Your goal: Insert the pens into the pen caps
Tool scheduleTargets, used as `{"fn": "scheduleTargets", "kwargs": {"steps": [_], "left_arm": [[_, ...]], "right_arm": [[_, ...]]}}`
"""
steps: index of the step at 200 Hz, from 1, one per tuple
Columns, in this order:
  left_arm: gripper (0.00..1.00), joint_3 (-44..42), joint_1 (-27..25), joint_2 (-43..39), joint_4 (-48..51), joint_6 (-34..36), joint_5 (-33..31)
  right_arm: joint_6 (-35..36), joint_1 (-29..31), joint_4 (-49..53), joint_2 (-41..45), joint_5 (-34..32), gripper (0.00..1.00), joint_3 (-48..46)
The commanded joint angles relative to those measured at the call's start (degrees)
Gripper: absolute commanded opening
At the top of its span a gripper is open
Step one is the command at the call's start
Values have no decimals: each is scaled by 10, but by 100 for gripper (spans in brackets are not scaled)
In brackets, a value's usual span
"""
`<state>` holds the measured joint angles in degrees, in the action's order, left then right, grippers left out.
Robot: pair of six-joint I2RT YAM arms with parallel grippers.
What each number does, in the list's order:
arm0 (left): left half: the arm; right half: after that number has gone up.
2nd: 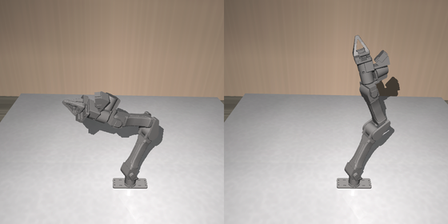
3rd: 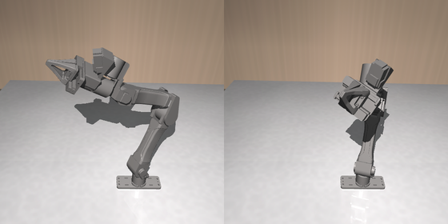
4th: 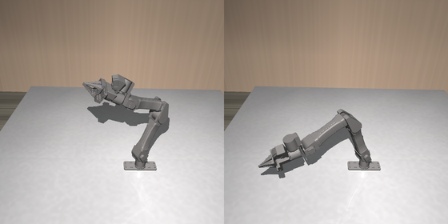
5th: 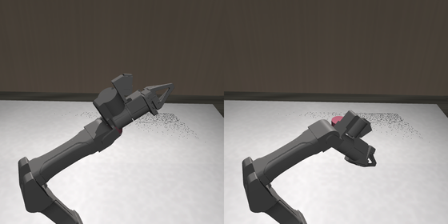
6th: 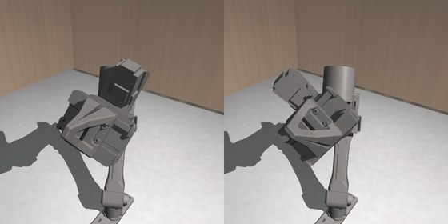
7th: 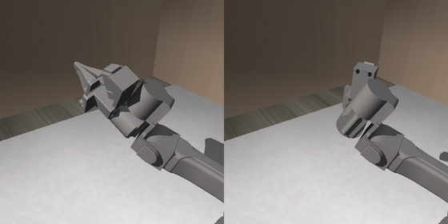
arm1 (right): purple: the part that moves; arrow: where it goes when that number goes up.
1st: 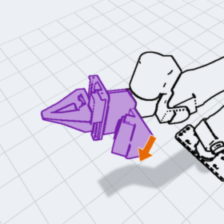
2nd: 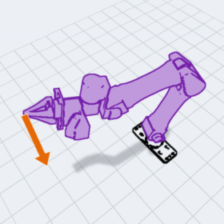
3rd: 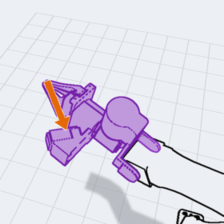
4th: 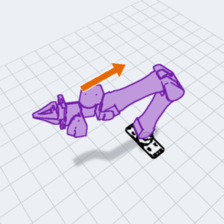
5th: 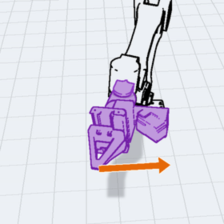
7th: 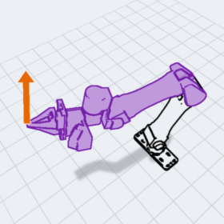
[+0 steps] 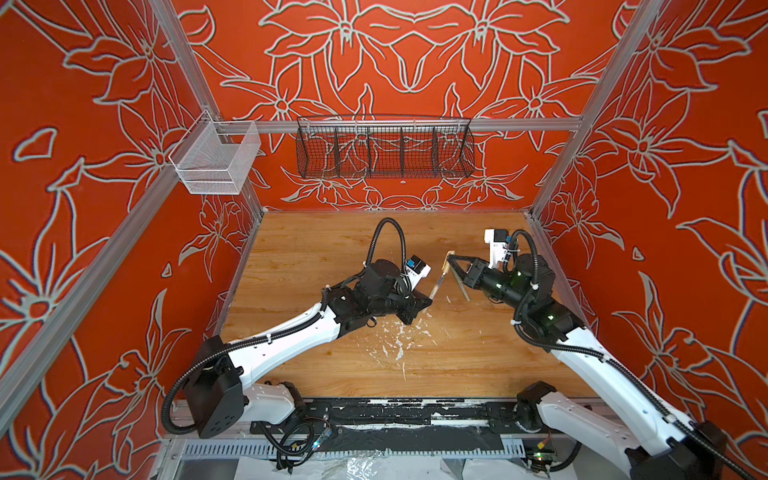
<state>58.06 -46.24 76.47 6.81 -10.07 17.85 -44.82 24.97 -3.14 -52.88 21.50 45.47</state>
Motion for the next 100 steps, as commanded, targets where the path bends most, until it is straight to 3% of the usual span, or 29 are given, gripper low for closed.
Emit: {"fn": "scheduleTargets", "kwargs": {"steps": [1,36,100], "left_arm": [[0,6,-3,-1,-2,5,-9],[0,2,-3,-2,-2,4,-7],[0,5,-3,0,-1,6,-8]], "right_arm": [[8,-2,15,20,-4,4,11],[27,-3,31,38,-34,3,23],[13,-4,20,30,-8,3,19]]}}
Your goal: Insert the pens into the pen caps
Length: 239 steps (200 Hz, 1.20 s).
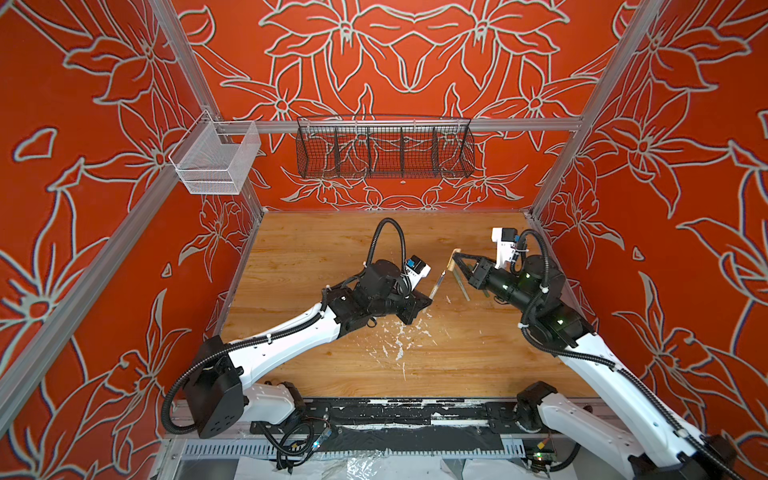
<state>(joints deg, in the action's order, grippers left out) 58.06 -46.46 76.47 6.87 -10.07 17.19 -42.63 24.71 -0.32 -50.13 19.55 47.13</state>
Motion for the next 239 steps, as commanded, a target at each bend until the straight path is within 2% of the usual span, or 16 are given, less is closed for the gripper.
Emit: {"fn": "scheduleTargets", "kwargs": {"steps": [1,140,185,239], "left_arm": [[0,6,-1,0,-2,6,-1],[0,7,0,-3,-1,8,-4],[0,6,0,-2,0,6,-3],[0,3,-1,-8,-3,7,-4]], "right_arm": [[-9,-1,-9,3,11,3,2],[-54,-1,-83,-11,24,2,-49],[-44,-1,-84,-1,0,2,-44],[-36,-1,-81,-12,3,1,-44]]}}
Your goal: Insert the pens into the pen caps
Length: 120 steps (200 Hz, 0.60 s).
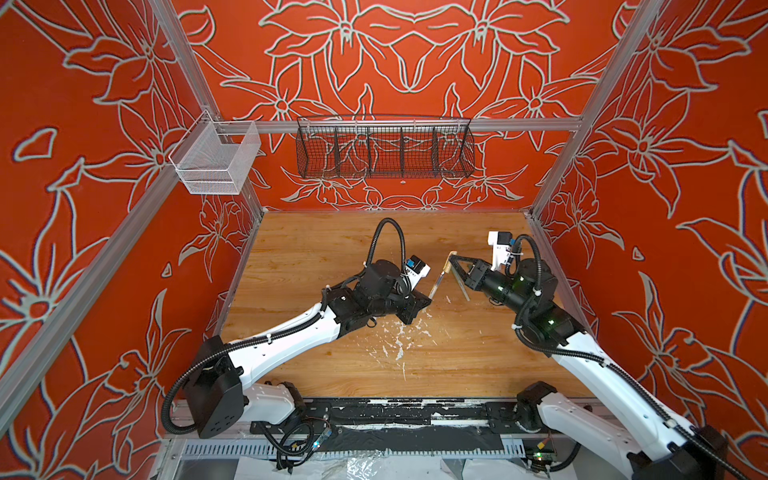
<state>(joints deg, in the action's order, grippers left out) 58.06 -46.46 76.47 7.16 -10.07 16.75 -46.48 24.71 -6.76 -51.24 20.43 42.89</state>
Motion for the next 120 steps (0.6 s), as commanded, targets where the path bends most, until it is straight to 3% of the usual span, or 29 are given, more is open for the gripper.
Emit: {"fn": "scheduleTargets", "kwargs": {"steps": [1,120], "left_arm": [[0,4,0,-8,-6,7,0],[0,5,0,-12,-8,6,6]], "right_arm": [[2,-1,-16,-1,-6,1,-2],[-1,-1,-31,-1,-8,0,-21]]}}
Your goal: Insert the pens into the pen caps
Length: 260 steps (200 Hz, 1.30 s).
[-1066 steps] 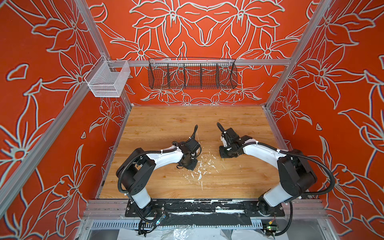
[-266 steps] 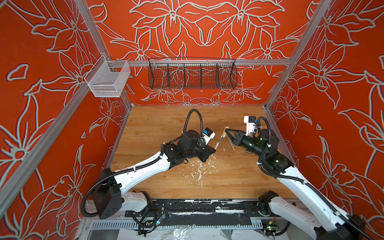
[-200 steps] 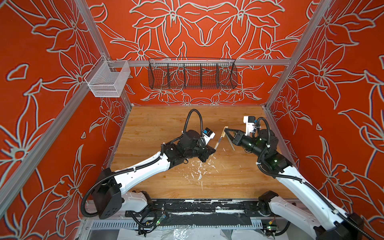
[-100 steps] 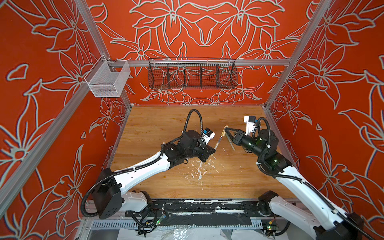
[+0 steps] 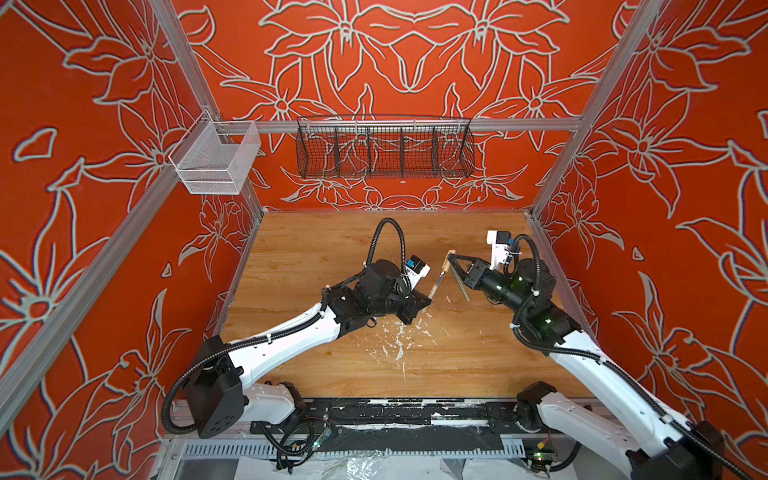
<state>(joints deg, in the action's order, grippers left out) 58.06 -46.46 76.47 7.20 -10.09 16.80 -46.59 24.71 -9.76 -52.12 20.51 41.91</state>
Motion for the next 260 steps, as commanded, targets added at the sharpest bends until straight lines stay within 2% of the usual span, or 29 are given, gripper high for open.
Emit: {"fn": "scheduleTargets", "kwargs": {"steps": [1,44,85,149,218,260], "left_arm": [[0,5,0,-13,-8,6,5],[0,6,-1,-23,-9,9,5],[0,-3,0,-35,-21,4,7],[0,-7,0,-31,-16,4,10],[0,-4,0,-28,-18,4,8],[0,-4,0,-22,-17,4,4]], "right_arm": [[1,-1,0,8,-10,0,-12],[19,-1,25,12,-23,0,-3],[-12,-1,-24,7,3,0,-16],[-1,-1,-27,32,-25,0,6],[-28,2,-54,9,29,0,6],[-33,4,-55,21,26,0,-5]]}}
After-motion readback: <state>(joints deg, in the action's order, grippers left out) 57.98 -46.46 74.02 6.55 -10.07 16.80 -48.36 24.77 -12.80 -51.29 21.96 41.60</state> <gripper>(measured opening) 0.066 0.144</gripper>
